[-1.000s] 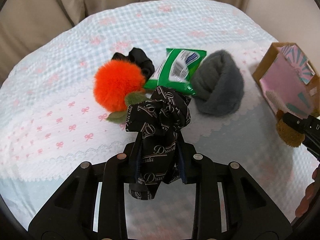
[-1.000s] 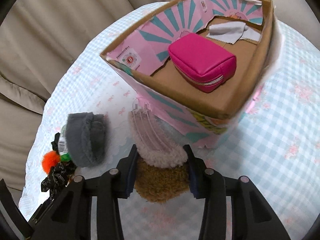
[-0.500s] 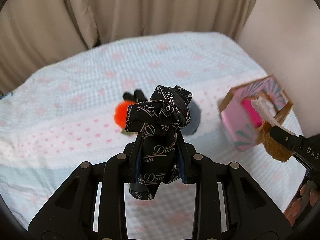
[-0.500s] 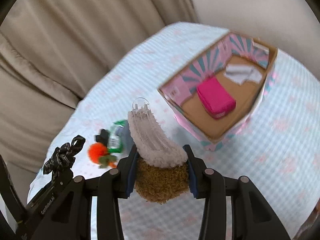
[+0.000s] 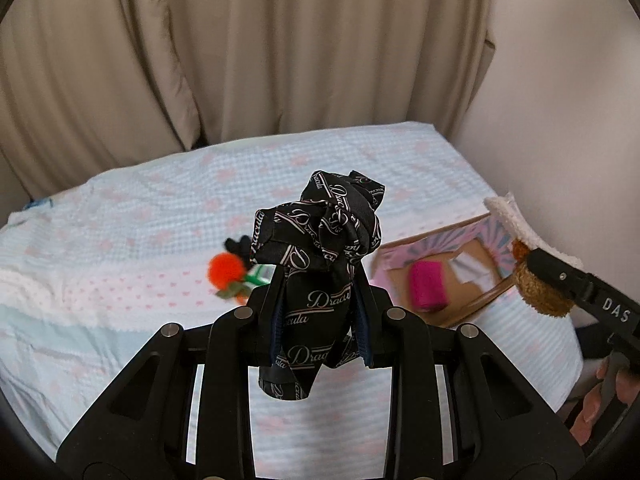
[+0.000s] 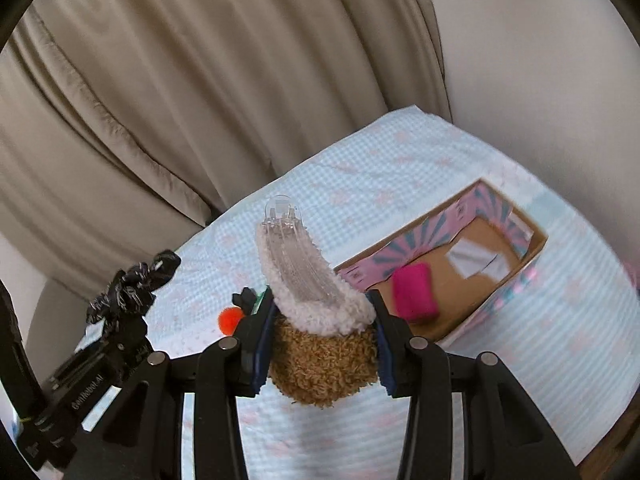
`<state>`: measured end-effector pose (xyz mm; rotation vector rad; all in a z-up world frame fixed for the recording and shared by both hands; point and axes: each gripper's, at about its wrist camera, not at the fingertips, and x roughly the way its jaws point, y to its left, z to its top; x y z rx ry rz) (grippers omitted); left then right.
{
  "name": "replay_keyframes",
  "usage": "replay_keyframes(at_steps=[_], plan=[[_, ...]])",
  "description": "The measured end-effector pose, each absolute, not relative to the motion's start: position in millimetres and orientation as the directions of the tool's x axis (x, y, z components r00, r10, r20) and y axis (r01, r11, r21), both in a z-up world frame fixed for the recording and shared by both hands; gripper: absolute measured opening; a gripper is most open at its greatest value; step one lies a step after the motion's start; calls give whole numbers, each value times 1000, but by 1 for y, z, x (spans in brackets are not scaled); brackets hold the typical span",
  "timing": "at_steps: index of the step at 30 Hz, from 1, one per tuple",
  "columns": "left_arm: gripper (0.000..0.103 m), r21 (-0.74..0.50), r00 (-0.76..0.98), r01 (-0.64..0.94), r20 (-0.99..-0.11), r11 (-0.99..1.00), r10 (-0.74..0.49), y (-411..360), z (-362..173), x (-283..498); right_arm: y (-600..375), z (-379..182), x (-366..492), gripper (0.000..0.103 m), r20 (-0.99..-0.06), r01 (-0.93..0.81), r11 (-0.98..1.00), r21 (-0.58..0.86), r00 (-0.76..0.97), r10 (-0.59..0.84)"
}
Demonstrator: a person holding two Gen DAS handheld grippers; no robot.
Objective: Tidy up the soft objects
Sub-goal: 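Carry scrunchie and slipper over the box and release both inside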
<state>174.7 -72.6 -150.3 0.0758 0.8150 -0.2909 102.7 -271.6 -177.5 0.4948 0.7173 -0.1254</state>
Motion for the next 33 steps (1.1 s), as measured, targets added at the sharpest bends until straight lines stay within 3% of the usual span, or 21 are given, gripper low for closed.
replay_keyframes(at_steps=[16,33], plan=[[25,-101,550,234,-807,967,-217,-247,-190,168,-427,-197,120,39,-802,103,961,256,577,152],[25,-87,296,256,-941,963,-163,-334,-335,279,-481,-326,223,40,-908,5,985,174,387,158]])
